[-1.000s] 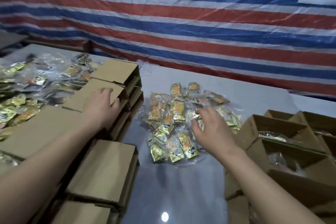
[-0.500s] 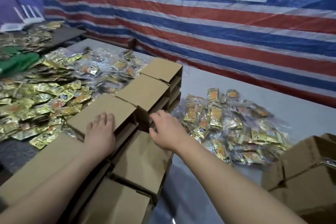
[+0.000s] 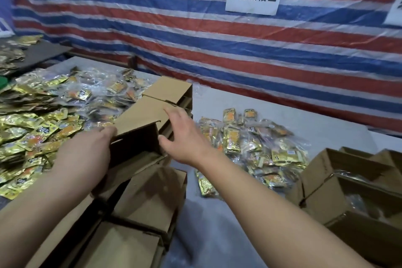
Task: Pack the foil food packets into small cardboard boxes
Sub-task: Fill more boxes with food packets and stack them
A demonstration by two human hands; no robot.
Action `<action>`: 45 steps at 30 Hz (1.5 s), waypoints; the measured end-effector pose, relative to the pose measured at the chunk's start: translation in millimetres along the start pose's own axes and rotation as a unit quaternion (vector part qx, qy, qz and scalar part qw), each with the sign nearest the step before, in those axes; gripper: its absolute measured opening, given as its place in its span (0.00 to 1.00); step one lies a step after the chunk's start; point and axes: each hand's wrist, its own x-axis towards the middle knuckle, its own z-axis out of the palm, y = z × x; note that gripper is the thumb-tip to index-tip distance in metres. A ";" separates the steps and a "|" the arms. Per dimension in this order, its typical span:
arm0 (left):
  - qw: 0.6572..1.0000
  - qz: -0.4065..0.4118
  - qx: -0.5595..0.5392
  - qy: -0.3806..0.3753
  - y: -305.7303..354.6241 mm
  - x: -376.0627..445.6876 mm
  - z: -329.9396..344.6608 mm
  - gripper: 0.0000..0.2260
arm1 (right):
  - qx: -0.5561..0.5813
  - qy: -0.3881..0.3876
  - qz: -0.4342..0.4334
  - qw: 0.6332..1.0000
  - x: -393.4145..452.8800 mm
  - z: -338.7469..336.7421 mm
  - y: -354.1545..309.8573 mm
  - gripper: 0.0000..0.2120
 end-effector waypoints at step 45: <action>0.837 0.208 -0.396 -0.317 262.7 -102.9 216.1 0.20 | -0.056 -0.095 0.425 0.899 -297.7 78.8 197.3 0.06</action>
